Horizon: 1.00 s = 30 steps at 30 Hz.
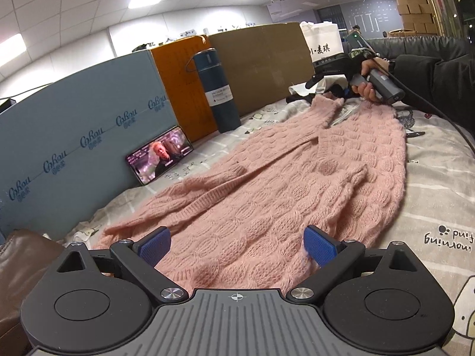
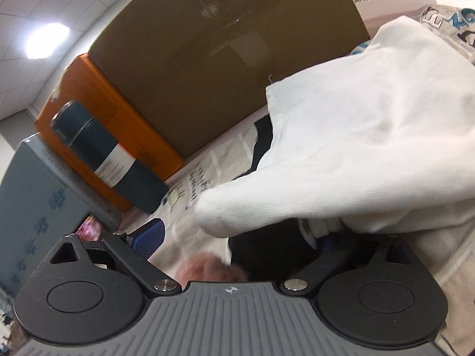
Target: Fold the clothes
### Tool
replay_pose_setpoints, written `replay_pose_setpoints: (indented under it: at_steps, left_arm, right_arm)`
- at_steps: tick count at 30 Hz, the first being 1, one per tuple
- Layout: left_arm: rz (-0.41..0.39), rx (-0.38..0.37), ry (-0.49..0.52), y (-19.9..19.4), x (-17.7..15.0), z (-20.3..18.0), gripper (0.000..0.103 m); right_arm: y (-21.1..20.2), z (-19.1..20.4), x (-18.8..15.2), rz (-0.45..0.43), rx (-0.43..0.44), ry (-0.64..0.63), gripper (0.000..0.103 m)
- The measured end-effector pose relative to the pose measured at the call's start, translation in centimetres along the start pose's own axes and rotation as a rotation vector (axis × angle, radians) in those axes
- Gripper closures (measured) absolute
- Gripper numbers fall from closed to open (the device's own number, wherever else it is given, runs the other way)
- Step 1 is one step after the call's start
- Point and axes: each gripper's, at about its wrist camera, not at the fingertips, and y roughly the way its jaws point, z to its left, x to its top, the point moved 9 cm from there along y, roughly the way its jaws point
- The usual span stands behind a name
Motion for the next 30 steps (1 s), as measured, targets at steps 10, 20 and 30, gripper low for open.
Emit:
replay_pose_setpoints:
  at_steps: [10,20,30]
  left_arm:
    - [-0.016,0.001,0.000,-0.1,0.2,-0.2,0.005]
    - [0.022,0.011,0.009,-0.1,-0.4,-0.2,0.005]
    - [0.002,0.006,0.019,-3.5,-0.6,0.5,0.005]
  right_arm:
    - [-3.2,1.9,-3.8,0.062,-0.072,-0.222,0.050]
    - [-2.3,2.1,-3.9,0.048,-0.246,-0.373,0.090]
    - [-3.1,2.6,-4.4,0.034,-0.409,-0.573,0.069]
